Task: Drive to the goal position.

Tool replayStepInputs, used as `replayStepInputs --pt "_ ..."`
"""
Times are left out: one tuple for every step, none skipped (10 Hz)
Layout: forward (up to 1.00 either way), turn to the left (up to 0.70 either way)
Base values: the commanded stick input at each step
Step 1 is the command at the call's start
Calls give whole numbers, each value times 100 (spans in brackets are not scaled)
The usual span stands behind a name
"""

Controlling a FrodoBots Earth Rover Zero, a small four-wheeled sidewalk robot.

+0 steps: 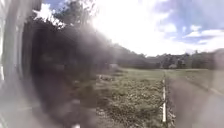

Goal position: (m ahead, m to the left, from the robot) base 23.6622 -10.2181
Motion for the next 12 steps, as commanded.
replayStepInputs --pt "0 -70" --pt "0 -70" --pt "0 -70" --pt "0 -70" --pt "0 -70" --pt "0 -70" --pt "0 -70" --pt "0 -70" --pt "0 -70" --pt "0 -70" --pt "0 -70" --pt "0 -70"
